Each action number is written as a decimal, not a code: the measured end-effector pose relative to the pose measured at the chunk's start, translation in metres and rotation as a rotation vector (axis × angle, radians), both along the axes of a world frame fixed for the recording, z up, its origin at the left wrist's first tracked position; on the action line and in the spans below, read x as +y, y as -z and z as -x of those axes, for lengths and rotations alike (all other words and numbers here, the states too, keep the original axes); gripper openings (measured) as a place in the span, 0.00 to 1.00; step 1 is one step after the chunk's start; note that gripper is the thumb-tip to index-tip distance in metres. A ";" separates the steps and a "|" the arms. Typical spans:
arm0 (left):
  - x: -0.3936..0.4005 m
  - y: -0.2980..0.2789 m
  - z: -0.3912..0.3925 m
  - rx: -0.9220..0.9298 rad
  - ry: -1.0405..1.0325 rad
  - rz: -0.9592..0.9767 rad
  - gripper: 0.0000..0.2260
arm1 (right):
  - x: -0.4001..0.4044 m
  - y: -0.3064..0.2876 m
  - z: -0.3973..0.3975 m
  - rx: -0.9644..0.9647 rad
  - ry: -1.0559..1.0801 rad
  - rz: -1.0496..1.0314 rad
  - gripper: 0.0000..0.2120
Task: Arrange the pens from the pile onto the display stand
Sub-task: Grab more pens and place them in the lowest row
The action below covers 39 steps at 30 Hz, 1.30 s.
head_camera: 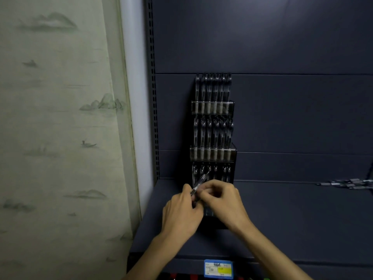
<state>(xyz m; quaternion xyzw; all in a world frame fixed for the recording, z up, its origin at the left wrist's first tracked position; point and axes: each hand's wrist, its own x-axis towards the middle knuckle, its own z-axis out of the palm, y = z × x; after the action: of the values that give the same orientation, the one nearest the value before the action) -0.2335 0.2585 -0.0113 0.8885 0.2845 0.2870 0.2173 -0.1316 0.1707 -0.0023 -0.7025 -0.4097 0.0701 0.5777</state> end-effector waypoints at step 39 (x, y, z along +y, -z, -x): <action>0.014 0.007 0.006 -0.043 -0.012 -0.065 0.08 | 0.011 0.004 -0.047 -0.436 0.244 0.047 0.02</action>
<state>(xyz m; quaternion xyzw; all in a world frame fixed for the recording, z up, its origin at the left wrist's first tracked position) -0.2395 0.2724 -0.0180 0.8871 0.2757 0.3163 0.1924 -0.0842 0.1819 -0.0066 -0.7585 -0.4350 -0.1440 0.4635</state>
